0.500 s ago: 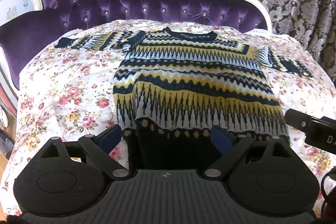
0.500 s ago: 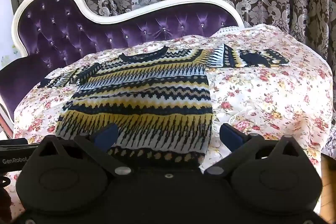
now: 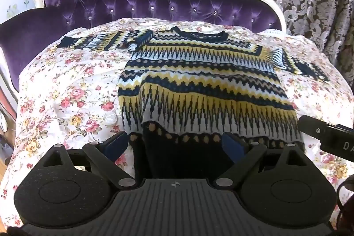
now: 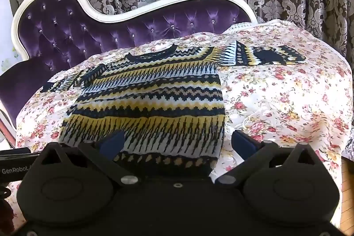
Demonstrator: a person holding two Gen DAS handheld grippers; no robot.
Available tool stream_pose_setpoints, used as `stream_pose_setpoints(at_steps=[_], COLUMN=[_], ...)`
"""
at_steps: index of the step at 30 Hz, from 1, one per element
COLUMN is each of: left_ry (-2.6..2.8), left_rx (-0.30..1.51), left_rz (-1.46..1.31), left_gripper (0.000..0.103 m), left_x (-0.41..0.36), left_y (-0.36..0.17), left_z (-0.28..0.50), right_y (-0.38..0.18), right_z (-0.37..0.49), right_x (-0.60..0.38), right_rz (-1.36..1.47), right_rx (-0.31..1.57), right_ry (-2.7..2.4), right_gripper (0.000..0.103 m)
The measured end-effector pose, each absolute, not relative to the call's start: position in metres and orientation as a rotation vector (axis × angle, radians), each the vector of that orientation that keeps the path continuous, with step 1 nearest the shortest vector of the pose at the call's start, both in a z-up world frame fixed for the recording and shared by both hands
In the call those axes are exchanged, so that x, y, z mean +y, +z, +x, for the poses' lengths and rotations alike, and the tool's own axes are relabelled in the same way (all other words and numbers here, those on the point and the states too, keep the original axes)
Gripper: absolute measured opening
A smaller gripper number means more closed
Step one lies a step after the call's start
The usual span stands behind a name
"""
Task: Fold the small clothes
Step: 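Move both tools toward the spread sweater's hem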
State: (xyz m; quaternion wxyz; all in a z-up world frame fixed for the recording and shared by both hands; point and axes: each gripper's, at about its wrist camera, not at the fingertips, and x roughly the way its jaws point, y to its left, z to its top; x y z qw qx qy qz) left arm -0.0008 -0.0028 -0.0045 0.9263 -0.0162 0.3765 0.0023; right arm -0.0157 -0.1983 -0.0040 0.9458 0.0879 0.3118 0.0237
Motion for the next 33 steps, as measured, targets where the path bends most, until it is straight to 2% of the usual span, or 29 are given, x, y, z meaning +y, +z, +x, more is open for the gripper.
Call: stream_pose_setpoints(at_steps=[33], left_ry=[-0.005], left_rx=[0.767], left_rz=[-0.049], left_gripper=[0.092], left_x=[-0.002], left_y=[-0.0012], left_z=[0.0032], right_y=[-0.006], right_z=[-0.0108], right_x=[-0.2003], right_rz=[0.19], right_rx=[0.642], right_ry=[0.047], right_gripper=[0.102])
